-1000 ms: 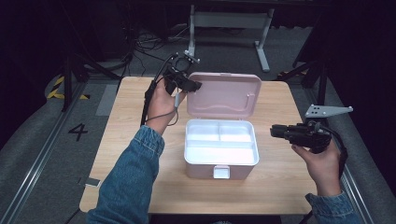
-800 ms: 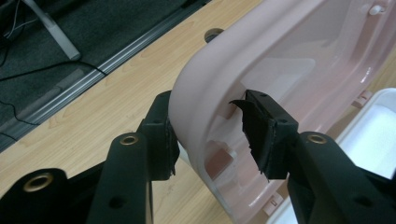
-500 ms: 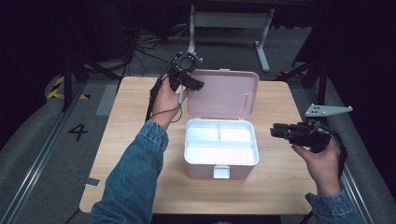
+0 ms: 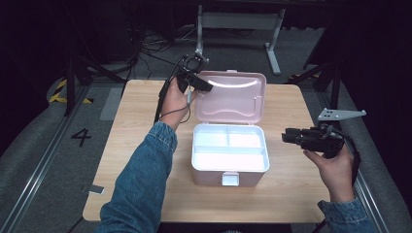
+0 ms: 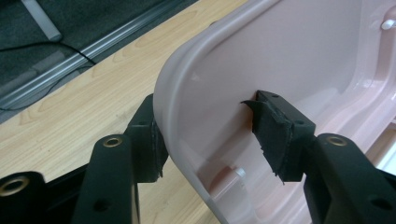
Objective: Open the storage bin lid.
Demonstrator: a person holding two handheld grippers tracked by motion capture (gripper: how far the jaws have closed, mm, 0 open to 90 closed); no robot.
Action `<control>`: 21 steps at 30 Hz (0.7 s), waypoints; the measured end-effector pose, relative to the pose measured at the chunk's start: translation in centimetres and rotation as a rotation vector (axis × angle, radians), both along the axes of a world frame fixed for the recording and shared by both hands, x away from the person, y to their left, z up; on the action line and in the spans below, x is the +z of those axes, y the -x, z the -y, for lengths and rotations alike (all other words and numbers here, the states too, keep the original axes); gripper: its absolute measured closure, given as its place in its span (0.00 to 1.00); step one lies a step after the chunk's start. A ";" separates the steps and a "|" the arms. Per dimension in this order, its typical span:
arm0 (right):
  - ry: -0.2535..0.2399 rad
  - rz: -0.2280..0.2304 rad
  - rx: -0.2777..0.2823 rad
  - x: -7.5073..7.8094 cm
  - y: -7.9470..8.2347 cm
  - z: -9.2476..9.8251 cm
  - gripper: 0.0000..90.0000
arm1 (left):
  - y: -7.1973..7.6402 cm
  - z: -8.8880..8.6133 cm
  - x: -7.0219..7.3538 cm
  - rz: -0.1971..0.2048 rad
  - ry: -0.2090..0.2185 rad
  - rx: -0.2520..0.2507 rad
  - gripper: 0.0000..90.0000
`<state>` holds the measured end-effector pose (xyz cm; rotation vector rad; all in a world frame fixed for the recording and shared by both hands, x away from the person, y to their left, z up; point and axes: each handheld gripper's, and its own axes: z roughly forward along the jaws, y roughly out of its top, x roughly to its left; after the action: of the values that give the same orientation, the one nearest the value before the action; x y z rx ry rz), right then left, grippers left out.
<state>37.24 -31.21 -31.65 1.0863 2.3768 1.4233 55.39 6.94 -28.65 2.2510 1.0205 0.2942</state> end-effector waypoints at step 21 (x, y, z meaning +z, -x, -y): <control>0.000 -0.021 -0.004 -0.6 -0.6 0.2 0.71 | -2.1 -1.2 -4.3 -0.144 0.019 0.021 0.50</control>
<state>37.83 -31.41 -32.22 1.1112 2.3872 1.4176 57.52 8.12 -32.92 2.2714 1.1170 0.1325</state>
